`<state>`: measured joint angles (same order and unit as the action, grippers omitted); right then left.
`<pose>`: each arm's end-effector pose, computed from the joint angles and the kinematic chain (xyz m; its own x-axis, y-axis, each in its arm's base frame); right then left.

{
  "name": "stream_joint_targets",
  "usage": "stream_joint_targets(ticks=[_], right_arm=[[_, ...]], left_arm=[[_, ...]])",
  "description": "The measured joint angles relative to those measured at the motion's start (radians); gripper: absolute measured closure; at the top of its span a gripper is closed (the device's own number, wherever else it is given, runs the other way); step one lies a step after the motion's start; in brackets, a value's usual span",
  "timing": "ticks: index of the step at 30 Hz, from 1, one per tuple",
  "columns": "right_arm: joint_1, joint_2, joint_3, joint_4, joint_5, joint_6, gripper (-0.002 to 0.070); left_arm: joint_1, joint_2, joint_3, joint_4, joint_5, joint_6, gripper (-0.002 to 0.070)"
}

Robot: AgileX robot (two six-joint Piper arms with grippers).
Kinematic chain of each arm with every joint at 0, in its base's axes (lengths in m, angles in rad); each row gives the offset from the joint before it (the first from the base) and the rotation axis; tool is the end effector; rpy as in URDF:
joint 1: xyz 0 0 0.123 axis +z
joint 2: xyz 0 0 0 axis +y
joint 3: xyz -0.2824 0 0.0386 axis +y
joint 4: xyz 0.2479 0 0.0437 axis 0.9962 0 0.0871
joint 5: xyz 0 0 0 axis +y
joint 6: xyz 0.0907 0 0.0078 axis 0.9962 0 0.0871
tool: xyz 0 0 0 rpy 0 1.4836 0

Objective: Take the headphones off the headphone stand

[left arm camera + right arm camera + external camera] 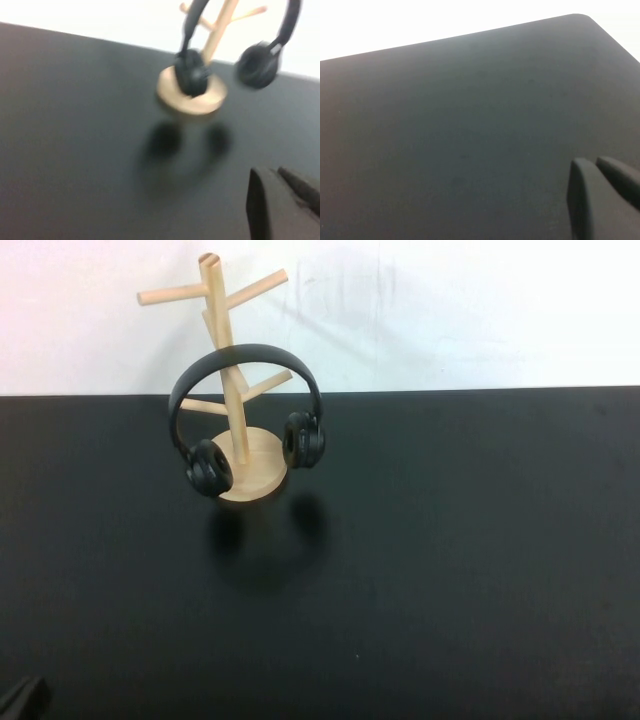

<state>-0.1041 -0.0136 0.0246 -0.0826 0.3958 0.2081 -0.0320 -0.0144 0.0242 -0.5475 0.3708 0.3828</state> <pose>0.0513 -0.0083 0.1701 -0.2910 0.1625 -0.9428 0.1737 0.9781 0.1150 0.0515 -0.0189 0.1772 -0.2671 -0.1227 -0.9558 0.1804 0.9680 -0.1746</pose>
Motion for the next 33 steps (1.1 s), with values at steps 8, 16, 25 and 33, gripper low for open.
stream_joint_targets(ticks=[8,16,25,33], right_arm=[[0.0,0.0,0.0,0.0,0.0,0.0,0.0684],[0.0,0.0,0.0,0.0,0.0,0.0,0.0684],[0.0,0.0,0.0,0.0,0.0,0.0,0.0684],[0.0,0.0,0.0,0.0,0.0,0.0,0.0684]], left_arm=[[0.0,0.0,0.0,-0.468,-0.076,-0.001,0.0679],[0.0,0.0,-0.002,-0.6,-0.155,0.023,0.0679],[0.0,0.355,-0.369,-0.323,0.233,0.077,0.0679],[-0.003,0.821,-0.614,0.014,0.376,0.077,0.0679]])
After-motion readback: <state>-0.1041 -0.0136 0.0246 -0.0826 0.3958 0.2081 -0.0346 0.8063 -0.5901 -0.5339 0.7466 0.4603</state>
